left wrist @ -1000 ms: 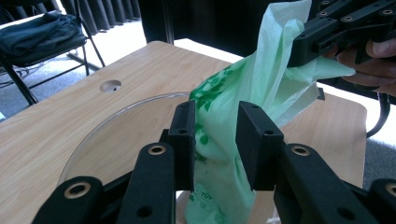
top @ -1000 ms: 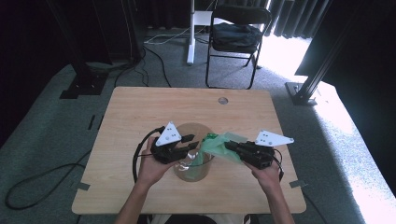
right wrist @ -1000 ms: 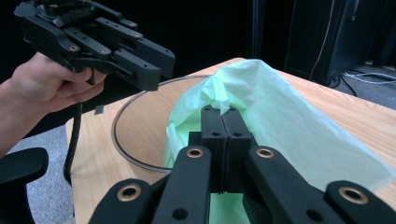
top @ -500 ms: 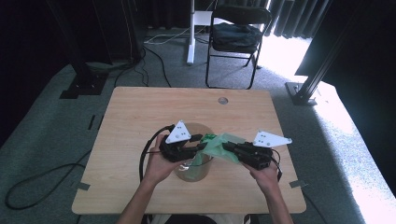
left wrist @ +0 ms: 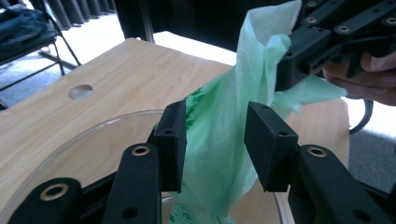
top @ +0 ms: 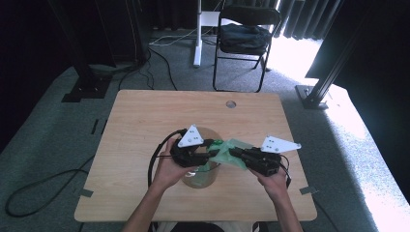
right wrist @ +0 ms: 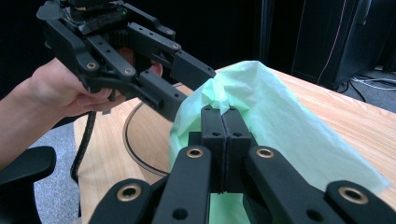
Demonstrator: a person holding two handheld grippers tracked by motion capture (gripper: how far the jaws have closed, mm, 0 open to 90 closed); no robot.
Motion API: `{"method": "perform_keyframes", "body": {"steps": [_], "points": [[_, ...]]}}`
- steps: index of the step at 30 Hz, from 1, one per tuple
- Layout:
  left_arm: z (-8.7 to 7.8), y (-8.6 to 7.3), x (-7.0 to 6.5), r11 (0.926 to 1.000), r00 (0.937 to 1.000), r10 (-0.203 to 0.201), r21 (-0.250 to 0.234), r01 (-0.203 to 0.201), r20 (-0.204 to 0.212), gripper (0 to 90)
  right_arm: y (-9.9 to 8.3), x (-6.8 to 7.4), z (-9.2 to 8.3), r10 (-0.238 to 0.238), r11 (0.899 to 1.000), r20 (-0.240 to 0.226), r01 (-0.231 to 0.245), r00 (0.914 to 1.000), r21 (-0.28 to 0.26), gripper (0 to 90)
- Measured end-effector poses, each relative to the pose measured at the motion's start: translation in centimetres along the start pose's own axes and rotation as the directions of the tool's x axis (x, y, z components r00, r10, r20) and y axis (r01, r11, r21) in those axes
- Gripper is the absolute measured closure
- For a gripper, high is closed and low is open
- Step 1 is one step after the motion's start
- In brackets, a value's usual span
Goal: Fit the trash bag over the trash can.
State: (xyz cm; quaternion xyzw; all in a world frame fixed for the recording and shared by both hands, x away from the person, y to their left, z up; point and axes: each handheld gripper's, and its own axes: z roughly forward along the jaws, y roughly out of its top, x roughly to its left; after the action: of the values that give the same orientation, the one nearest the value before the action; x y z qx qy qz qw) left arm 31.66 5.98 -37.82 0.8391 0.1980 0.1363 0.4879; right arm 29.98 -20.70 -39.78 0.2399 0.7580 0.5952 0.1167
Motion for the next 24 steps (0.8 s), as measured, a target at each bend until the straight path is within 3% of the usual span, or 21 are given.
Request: {"method": "perform_keyframes", "body": {"steps": [4, 9, 10, 13, 24], "points": [[0.3, 0.0, -0.2, 1.0, 1.0, 0.003, 0.009, -0.003, 0.008, 59.4, 0.0, 0.1, 0.1, -0.003, 1.0, -0.003, 0.003, 1.0, 0.001, 90.0], [0.6, 0.1, -0.4, 0.9995, 0.9993, 0.025, 0.016, -0.026, 0.028, 69.4, 0.1, 0.1, 0.1, -0.005, 1.0, -0.006, 0.005, 1.0, 0.001, 90.0], [0.6, 0.1, -0.5, 0.9992, 0.999, 0.035, 0.018, -0.035, 0.027, 78.6, 0.1, 0.1, 0.1, -0.005, 1.0, -0.005, 0.005, 1.0, 0.0, 90.0], [0.4, 0.1, -0.7, 0.9986, 0.9985, 0.052, 0.011, -0.052, 0.02, 90.0, 0.0, 0.1, 0.1, -0.004, 1.0, -0.007, 0.004, 1.0, 0.003, 90.0], [-1.6, -0.4, 0.6, 0.9993, 0.9988, 0.01, -0.035, -0.011, -0.047, 90.0, -0.8, -0.1, -0.4, 0.004, 1.0, 0.005, -0.004, 1.0, 0.018, 90.0]]}}
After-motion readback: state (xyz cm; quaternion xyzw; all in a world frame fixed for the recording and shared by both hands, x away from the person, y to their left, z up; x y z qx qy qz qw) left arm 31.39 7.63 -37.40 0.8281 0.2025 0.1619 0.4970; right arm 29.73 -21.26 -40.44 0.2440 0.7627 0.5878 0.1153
